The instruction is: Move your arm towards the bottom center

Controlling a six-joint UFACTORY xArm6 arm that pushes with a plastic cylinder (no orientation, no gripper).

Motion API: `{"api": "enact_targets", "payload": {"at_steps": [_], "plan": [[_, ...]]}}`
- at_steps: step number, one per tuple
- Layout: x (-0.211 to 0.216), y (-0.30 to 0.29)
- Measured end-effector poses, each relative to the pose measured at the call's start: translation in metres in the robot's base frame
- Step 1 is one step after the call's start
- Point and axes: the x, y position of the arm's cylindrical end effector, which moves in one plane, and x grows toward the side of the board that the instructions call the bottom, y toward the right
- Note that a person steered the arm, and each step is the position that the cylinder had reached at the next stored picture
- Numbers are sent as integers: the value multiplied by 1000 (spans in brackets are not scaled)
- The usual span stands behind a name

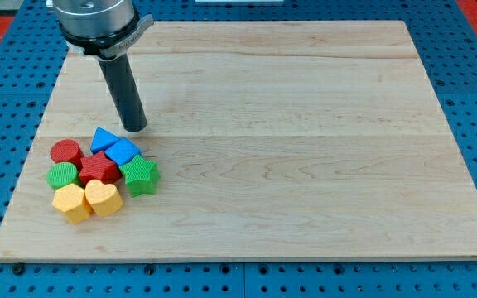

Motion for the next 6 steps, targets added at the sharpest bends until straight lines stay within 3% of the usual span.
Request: {"api": "enact_targets", "payload": {"at_steps": [3, 4, 5, 6], "plan": [[-27, -9], [1, 73], [73, 148], [145, 164]]}}
